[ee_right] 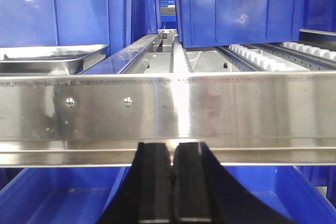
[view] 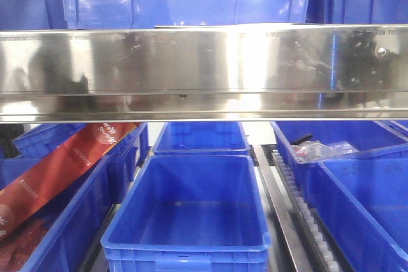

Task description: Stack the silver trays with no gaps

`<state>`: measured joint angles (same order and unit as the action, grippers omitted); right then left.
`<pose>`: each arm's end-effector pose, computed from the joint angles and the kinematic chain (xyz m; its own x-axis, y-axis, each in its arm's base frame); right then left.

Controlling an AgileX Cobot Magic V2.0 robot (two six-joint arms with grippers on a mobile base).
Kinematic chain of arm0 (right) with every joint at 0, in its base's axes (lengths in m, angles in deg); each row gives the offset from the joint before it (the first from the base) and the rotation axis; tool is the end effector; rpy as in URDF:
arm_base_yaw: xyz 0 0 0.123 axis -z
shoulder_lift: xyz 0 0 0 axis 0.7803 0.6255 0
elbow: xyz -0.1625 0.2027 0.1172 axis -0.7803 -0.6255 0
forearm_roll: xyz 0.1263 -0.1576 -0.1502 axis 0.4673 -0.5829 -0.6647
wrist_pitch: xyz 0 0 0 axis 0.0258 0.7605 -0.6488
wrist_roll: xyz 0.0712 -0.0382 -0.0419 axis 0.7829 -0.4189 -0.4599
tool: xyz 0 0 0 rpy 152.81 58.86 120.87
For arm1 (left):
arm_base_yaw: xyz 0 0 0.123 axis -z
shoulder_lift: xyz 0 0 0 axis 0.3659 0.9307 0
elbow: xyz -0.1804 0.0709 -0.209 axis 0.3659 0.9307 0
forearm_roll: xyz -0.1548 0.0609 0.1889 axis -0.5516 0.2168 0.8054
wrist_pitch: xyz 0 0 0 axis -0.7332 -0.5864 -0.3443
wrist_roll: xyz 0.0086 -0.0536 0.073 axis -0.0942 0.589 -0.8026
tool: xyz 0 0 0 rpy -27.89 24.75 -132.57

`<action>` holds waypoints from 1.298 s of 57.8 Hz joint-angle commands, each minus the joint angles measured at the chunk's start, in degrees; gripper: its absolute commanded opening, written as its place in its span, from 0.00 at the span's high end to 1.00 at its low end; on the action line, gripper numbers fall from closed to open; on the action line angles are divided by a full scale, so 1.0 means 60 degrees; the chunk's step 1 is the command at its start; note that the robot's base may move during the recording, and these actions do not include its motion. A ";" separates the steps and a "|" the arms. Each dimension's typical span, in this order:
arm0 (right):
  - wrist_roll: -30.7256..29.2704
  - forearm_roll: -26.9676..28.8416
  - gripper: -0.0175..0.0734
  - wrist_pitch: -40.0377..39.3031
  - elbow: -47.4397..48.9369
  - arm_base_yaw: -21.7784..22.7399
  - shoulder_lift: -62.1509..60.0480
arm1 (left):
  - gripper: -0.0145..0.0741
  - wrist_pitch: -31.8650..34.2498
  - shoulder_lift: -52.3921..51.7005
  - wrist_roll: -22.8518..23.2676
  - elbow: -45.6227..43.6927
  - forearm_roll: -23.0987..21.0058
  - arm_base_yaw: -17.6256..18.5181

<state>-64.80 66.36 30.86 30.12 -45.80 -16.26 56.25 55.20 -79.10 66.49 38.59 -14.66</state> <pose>0.0566 -0.0043 0.2014 -0.0367 0.0669 -0.9971 0.0850 0.9944 0.0636 0.0565 -0.0062 0.2032 -0.0188 0.0285 -0.9994 0.1136 0.9932 0.0261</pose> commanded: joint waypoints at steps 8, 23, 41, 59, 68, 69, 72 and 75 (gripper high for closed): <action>-0.0026 0.0016 0.89 -0.0409 0.0005 0.0032 -0.0040 | 0.84 0.0148 -0.0042 -0.0012 -0.0015 -0.0042 0.0041; -0.0026 0.0016 0.89 -0.0879 0.0005 0.0032 -0.0040 | 0.84 0.0713 -0.0042 -0.0012 -0.0015 -0.0042 0.0041; 0.0155 0.0979 0.89 -0.2806 0.0005 0.0032 -0.0040 | 0.84 0.3395 -0.0042 0.0787 -0.1268 -0.2108 0.0041; 0.0150 0.1345 0.89 0.0152 0.2592 0.0032 -0.0040 | 0.84 -0.1776 0.1307 0.0768 -0.5514 0.0141 0.0041; 0.0150 0.1345 0.89 0.1683 0.4265 0.0032 0.0733 | 0.84 -0.2893 0.2966 0.0746 -0.7243 0.0220 0.0041; 0.0150 0.1345 0.89 0.1786 0.4407 0.0032 0.0856 | 0.84 -0.3010 0.3199 0.0746 -0.7379 0.0220 0.0041; 0.0150 0.1345 0.89 0.2239 0.5002 0.0032 0.1406 | 0.84 -0.3434 0.3727 0.0731 -0.7947 0.0220 0.0041; 0.0150 0.1345 0.89 0.2874 0.5664 0.0032 0.1975 | 0.84 -0.4016 0.4351 0.0331 -0.8541 0.0094 0.0041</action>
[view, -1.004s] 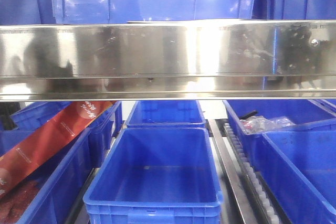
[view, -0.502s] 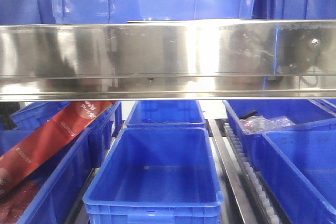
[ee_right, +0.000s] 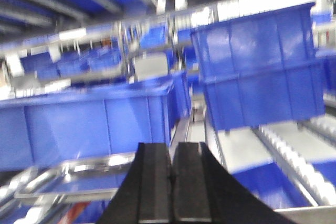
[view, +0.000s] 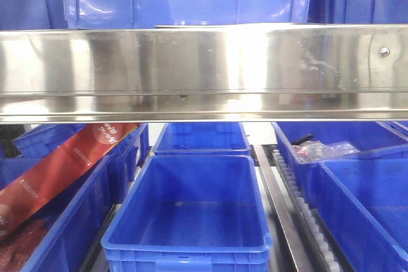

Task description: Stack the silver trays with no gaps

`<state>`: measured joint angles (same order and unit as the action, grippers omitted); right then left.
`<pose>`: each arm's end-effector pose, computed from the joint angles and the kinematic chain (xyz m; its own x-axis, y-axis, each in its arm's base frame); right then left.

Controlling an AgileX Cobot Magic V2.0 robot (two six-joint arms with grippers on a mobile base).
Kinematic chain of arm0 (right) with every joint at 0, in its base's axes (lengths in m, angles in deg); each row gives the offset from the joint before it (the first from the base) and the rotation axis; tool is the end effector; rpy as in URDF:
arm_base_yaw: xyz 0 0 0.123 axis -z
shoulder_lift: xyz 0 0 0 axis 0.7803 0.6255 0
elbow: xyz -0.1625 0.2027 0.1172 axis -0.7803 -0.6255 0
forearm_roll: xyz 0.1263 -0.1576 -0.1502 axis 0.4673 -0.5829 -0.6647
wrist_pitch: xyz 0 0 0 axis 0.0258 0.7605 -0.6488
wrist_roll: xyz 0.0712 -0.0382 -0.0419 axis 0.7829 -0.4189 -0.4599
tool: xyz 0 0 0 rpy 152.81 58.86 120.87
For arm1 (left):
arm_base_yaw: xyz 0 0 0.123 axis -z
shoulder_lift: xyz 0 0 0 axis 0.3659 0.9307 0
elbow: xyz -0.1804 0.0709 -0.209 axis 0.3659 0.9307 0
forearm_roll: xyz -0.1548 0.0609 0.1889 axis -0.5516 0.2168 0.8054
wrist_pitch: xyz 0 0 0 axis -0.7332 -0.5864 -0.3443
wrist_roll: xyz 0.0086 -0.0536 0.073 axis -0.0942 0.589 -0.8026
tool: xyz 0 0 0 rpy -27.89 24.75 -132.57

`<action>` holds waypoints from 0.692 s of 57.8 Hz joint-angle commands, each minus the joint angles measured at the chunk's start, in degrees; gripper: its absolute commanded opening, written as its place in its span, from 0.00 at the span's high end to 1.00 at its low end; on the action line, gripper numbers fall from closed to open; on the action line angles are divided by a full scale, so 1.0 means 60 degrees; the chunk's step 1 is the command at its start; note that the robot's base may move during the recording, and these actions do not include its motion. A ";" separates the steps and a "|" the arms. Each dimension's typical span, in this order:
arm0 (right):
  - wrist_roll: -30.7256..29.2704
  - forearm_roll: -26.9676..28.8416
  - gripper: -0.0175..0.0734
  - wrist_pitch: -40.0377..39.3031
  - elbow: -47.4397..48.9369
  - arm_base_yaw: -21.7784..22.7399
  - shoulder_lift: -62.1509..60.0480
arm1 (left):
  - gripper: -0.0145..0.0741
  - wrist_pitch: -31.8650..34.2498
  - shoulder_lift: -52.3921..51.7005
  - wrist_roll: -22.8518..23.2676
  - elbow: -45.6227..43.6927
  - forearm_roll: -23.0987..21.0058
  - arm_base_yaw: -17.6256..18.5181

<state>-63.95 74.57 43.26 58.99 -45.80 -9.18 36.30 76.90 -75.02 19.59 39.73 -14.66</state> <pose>0.0299 0.0047 0.3406 0.1298 0.1945 -0.9723 -0.0134 0.9808 0.1944 0.0497 -0.0030 0.4147 0.0672 -0.0406 -0.9969 0.0889 0.9954 -0.0345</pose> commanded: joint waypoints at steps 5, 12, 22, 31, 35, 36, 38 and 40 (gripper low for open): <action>-0.0010 -0.0023 0.89 0.2142 0.2010 0.0032 0.1941 | 0.84 -0.1607 0.1712 -0.1459 -0.1648 -0.0704 0.0041; -0.0297 -0.0023 0.89 0.4258 0.4127 0.0032 0.4049 | 0.84 -0.2942 0.3239 -0.1671 -0.3083 -0.1414 0.0041; -0.0656 -0.0023 0.89 0.5106 0.6484 0.0015 0.6470 | 0.86 -0.4071 0.5127 -0.1671 -0.4620 -0.3203 0.0041; -0.0694 -0.0003 0.89 0.6812 0.8556 -0.0100 0.8532 | 0.86 -0.4344 0.6642 -0.1671 -0.5945 -0.3939 0.0854; -0.0694 -0.0003 0.89 0.7510 0.9507 -0.0425 0.9441 | 0.86 -0.4233 0.7371 -0.1438 -0.6541 -0.3481 0.1656; -0.0694 -0.0003 0.89 0.7557 0.9665 -0.0507 0.9592 | 0.86 -0.4233 0.7509 -0.1245 -0.6654 -0.3240 0.1817; -0.0694 -0.0003 0.89 0.7595 1.0118 -0.0731 1.0012 | 0.86 -0.4233 0.7951 -0.0882 -0.6929 -0.2723 0.2315; -0.0694 -0.0003 0.89 0.7567 1.0476 -0.0965 1.0341 | 0.86 -0.4233 0.8323 -0.0464 -0.7186 -0.2062 0.2739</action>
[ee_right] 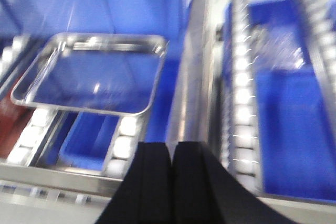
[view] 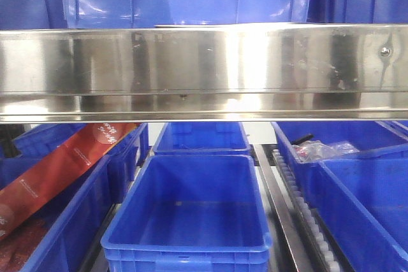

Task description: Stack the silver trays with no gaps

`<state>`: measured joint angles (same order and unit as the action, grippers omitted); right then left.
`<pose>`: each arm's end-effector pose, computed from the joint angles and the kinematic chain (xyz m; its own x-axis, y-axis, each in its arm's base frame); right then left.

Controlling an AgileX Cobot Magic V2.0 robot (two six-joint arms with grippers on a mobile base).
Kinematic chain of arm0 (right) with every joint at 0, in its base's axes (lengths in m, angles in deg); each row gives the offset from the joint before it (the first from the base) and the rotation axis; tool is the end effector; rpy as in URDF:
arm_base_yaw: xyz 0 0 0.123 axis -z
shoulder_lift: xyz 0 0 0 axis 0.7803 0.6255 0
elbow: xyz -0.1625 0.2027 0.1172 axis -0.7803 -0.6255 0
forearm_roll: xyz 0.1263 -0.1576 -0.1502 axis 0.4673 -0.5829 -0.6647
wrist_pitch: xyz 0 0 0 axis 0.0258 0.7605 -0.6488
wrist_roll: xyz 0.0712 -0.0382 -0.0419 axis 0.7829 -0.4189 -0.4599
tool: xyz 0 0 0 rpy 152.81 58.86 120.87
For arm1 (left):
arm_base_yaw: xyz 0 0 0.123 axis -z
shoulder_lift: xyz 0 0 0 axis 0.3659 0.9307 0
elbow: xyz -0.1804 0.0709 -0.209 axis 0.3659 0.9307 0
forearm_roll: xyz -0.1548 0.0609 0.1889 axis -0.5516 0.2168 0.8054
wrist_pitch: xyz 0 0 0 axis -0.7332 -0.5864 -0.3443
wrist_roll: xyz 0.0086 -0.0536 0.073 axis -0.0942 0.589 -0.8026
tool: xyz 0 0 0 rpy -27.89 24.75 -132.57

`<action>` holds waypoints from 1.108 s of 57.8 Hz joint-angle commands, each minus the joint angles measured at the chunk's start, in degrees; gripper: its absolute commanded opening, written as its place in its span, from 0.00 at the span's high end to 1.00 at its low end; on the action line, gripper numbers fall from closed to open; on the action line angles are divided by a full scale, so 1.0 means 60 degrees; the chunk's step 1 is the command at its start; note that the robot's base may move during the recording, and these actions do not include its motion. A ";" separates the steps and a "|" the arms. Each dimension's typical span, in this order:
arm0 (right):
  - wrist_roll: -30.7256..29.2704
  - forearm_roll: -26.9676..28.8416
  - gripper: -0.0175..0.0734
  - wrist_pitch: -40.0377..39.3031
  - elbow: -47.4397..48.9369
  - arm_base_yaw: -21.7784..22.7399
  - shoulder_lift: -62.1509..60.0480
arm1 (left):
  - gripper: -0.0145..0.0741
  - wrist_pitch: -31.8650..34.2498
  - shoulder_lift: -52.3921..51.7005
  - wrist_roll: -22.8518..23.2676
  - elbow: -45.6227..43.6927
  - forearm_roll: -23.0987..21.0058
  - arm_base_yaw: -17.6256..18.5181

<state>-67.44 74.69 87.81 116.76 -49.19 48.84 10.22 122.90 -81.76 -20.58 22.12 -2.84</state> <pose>0.2036 0.0129 0.4728 -0.6066 0.0450 -0.7938 -0.1286 0.9797 0.1537 0.2121 -0.0890 0.4806 -0.4881 0.0334 -0.8721 0.4094 0.8913 -0.1950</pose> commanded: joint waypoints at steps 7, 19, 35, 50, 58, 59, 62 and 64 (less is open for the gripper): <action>-0.0095 -0.0556 0.89 -0.0020 0.1951 -0.1231 0.1913 | 0.86 0.0035 0.2112 0.2250 -0.1363 0.3573 0.2100; 0.0588 -0.1572 0.89 0.0017 0.3094 -0.1919 0.4280 | 0.86 0.0101 0.4422 0.2572 -0.2811 0.4259 0.2770; 0.0757 -0.1534 0.78 -0.0238 0.3463 -0.1974 0.6108 | 0.81 0.0142 0.6371 0.2572 -0.3937 0.4617 0.2734; 0.0843 -0.1298 0.40 -0.0552 0.3463 -0.1974 0.7088 | 0.48 0.0399 0.7330 0.2872 -0.3954 0.4713 0.2734; 0.0843 -0.1298 0.45 -0.0552 0.3463 -0.1974 0.7561 | 0.36 0.0398 0.7597 0.3608 -0.3954 0.5055 0.2734; 0.0843 -0.1298 0.45 -0.0577 0.3463 -0.1974 0.7581 | 0.35 0.0398 0.7614 0.3649 -0.3954 0.5059 0.2734; 0.0843 -0.1298 0.46 -0.0633 0.3463 -0.1974 0.7683 | 0.36 0.0398 0.7665 0.3748 -0.3954 0.5097 0.2734; 0.0843 -0.1298 0.46 -0.0718 0.3463 -0.1974 0.7736 | 0.36 0.0352 0.7738 0.3777 -0.3954 0.5097 0.2734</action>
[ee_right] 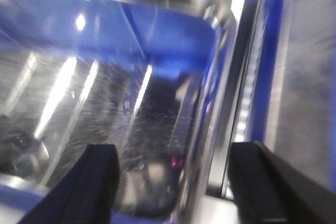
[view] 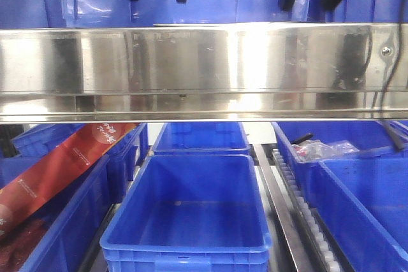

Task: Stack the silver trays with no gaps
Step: 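Grip the top silver tray's edges with both grippers and lift it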

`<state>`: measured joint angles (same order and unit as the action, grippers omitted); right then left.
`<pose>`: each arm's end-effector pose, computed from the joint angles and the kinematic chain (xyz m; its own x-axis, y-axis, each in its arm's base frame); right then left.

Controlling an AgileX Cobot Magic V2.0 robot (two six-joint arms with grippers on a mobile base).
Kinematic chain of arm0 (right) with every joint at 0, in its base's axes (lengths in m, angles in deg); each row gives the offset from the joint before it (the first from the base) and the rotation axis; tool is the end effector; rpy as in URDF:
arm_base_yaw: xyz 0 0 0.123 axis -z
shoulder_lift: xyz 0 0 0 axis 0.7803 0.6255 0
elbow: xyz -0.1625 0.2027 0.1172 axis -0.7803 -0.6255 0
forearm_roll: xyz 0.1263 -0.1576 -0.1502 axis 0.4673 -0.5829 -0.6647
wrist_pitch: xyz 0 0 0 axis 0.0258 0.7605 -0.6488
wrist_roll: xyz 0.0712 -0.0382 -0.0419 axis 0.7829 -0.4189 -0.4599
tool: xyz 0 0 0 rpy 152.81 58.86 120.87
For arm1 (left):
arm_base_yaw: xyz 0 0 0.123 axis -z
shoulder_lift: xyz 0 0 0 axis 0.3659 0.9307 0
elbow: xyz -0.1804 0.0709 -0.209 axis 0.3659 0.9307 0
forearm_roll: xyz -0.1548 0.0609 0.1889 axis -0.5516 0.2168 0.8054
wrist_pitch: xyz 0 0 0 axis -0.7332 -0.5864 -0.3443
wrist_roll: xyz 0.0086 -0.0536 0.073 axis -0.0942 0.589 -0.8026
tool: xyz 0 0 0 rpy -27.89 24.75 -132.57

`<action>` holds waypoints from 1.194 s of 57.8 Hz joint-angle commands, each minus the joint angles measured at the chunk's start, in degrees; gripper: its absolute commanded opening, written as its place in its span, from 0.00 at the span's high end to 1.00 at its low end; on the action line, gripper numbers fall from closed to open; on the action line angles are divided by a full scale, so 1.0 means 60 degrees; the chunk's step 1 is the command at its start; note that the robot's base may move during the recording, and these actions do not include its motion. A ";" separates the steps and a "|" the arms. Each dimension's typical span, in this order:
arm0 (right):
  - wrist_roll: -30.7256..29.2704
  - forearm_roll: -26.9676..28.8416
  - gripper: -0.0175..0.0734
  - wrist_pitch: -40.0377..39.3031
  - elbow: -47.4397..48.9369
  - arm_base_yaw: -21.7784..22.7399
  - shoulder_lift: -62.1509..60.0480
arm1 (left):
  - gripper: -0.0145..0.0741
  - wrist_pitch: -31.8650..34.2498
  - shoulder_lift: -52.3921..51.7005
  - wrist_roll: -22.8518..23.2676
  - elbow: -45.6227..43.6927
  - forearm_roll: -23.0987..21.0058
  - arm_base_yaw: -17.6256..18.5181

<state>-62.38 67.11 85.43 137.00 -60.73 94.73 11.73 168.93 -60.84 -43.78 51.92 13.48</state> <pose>0.4251 0.0803 0.3178 -0.8732 -0.0882 -0.4793 -0.1641 0.9793 0.1188 0.3881 -0.2470 0.3265 -0.6723 0.2793 -0.6856 0.3365 0.9402 0.0530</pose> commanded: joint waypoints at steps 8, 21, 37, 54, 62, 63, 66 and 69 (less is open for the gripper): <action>0.0243 -0.0033 0.46 -0.0512 0.0090 -0.0050 0.0258 | 0.36 -0.0002 0.0238 0.0307 -0.0088 0.0111 -0.0028; 0.0339 -0.0033 0.46 -0.0575 0.0090 -0.0050 0.0487 | 0.36 -0.0283 0.0565 0.0307 -0.0088 -0.0467 -0.0346; 0.0339 -0.0138 0.46 -0.0732 0.0090 -0.0050 0.0680 | 0.36 -0.0128 0.0603 0.0307 -0.0088 -0.1034 -0.0622; 0.0339 -0.0138 0.46 -0.0732 0.0090 -0.0050 0.0723 | 0.39 -0.0079 0.0678 0.0307 -0.0088 -0.1252 -0.0622; 0.0339 -0.0138 0.57 -0.0714 0.0090 -0.0050 0.0723 | 0.46 0.0151 0.0731 0.0307 -0.0088 -0.1467 -0.0622; 0.0339 -0.0138 0.58 -0.0697 0.0090 -0.0050 0.0723 | 0.48 0.0195 0.0731 0.0307 -0.0088 -0.1487 -0.0622; 0.0339 -0.0138 0.65 -0.0677 0.0090 -0.0050 0.0723 | 0.54 0.0268 0.0737 0.0307 -0.0088 -0.1511 -0.0622; 0.0339 -0.0138 0.74 -0.0662 0.0090 -0.0050 0.0723 | 0.61 0.0335 0.0754 0.0307 -0.0088 -0.1531 -0.0622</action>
<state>-60.22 66.82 82.10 137.11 -60.83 99.31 12.25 173.40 -59.46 -43.78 43.43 9.92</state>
